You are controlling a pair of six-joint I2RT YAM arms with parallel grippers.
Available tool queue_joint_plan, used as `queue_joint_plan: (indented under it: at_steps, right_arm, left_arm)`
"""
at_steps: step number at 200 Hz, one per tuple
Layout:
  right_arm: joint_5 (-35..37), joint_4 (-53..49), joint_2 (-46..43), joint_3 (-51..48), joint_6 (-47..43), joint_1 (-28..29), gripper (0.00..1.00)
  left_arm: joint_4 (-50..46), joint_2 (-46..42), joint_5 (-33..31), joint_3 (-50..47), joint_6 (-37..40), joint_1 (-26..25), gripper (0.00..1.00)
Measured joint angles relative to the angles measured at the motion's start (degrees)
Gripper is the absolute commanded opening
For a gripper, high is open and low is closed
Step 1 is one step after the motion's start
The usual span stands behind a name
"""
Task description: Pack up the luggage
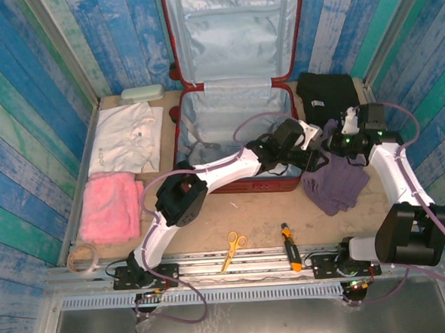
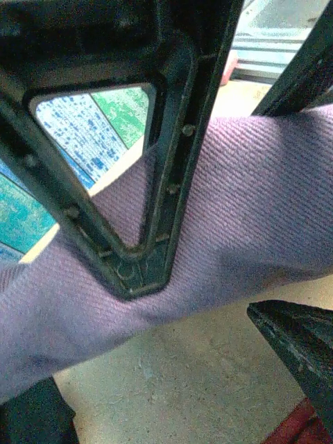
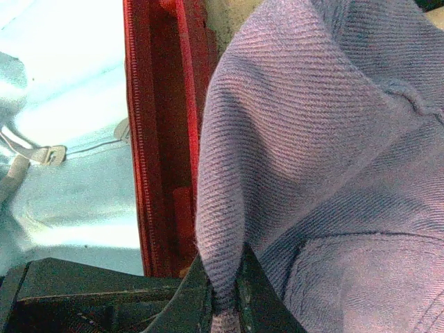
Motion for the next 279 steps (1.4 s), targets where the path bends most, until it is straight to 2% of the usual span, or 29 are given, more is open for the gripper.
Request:
queue_joint_plan:
  at_steps: [20, 33, 42, 57, 67, 73, 80, 90, 103, 119, 137, 142, 175, 217, 279]
  right_arm:
    - [-0.2, 0.0, 0.2, 0.0, 0.3, 0.0, 0.01]
    - [-0.2, 0.0, 0.4, 0.0, 0.7, 0.0, 0.0]
    - [-0.2, 0.0, 0.4, 0.0, 0.9, 0.0, 0.01]
    - [-0.2, -0.2, 0.4, 0.0, 1.2, 0.0, 0.0]
    - [-0.2, -0.9, 0.4, 0.0, 1.4, 0.0, 0.01]
    - [-0.3, -1.3, 0.4, 0.0, 1.6, 0.0, 0.05]
    - [-0.4, -1.4, 0.4, 0.0, 1.7, -0.1, 0.15]
    - [-0.7, -1.6, 0.4, 0.0, 2.1, -0.3, 0.4]
    - [-0.3, -1.0, 0.5, 0.4, 2.4, -0.9, 0.62]
    - [2.2, -1.3, 1.1, 1.9, 2.0, -2.0, 0.81]
    - [5.2, -2.7, 3.2, 4.3, 2.2, -2.9, 0.92]
    - [5.7, -3.0, 3.9, 5.2, 2.3, -2.9, 0.99]
    - [5.9, -5.2, 7.3, 11.4, 1.6, -2.8, 1.0]
    - [2.2, -8.1, 12.9, 18.2, -0.2, -2.3, 1.0]
    - [6.5, -14.1, 23.1, 21.2, -3.3, 4.7, 0.99]
  left_arm:
    - [0.0, 0.0, -1.1, 0.0, 1.7, -0.7, 0.67]
    - [-0.3, 0.0, -2.4, 0.0, 2.6, -1.2, 0.59]
    - [-0.7, 0.0, -3.2, 0.0, 2.9, -1.5, 0.45]
    - [-2.7, 0.0, -4.2, 0.2, 3.2, -2.0, 0.14]
    - [-4.7, 0.0, -5.1, 0.8, 3.2, -2.2, 0.0]
    - [-5.7, 0.0, -5.4, 1.3, 3.4, -2.3, 0.0]
    - [-7.1, 0.0, -5.9, 2.0, 3.4, -2.4, 0.0]
    - [-8.5, 0.0, -6.7, 2.7, 3.7, -2.6, 0.0]
    - [-10.3, 0.0, -7.8, 3.0, 4.6, -3.1, 0.0]
    - [-11.5, 0.0, -9.4, 3.3, 5.5, -3.7, 0.0]
    - [-12.6, 0.0, -10.8, 3.6, 6.7, -4.3, 0.0]
    - [-12.7, 0.0, -11.0, 3.6, 7.1, -4.5, 0.0]
    - [-13.2, 0.0, -13.7, 3.6, 10.3, -5.6, 0.0]
    - [-11.6, -1.0, -18.0, 1.4, 14.9, -6.7, 0.0]
    - [-10.7, -2.8, -20.7, -1.1, 18.6, -7.1, 0.0]
